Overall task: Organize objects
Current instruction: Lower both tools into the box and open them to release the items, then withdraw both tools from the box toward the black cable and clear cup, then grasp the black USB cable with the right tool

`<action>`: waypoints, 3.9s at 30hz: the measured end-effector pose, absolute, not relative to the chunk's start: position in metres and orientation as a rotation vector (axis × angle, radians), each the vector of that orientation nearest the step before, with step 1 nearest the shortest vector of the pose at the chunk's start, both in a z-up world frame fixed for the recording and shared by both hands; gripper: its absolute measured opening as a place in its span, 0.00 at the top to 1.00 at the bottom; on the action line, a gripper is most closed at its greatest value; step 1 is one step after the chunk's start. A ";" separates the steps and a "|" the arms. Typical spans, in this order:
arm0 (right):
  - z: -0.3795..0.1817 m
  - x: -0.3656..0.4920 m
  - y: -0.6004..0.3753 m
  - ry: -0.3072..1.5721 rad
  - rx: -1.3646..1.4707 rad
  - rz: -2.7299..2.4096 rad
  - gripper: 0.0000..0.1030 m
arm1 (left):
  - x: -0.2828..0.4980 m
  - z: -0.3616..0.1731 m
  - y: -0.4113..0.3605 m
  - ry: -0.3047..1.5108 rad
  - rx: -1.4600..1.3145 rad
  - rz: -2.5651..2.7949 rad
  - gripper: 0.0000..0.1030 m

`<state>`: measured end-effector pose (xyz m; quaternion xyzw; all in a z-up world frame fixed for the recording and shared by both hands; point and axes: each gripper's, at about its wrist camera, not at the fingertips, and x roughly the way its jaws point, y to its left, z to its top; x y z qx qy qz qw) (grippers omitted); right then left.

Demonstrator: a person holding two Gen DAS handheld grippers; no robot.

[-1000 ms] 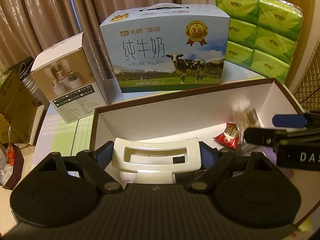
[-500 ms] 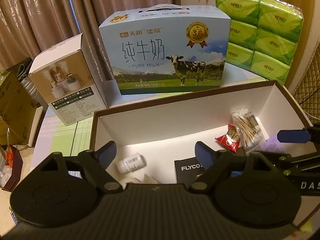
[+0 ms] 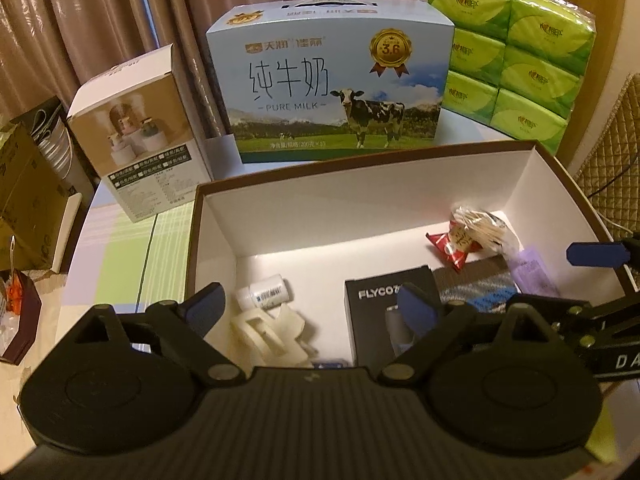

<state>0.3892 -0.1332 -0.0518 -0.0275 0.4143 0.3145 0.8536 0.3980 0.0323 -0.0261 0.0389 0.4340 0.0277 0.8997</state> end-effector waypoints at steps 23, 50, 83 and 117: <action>-0.026 0.333 -0.166 0.843 -0.002 0.650 0.11 | 0.314 -0.002 0.038 0.924 0.013 0.066 0.11; -0.019 0.251 -0.182 0.856 -0.017 0.680 0.11 | 0.212 -0.003 0.030 0.970 -0.012 0.062 0.11; -0.082 0.174 -0.145 1.024 -0.106 0.750 0.11 | 0.131 -0.067 0.057 1.138 -0.077 0.130 0.12; -0.142 0.180 -0.063 1.033 -0.241 0.711 0.76 | 0.159 -0.098 0.113 1.072 -0.060 0.109 0.12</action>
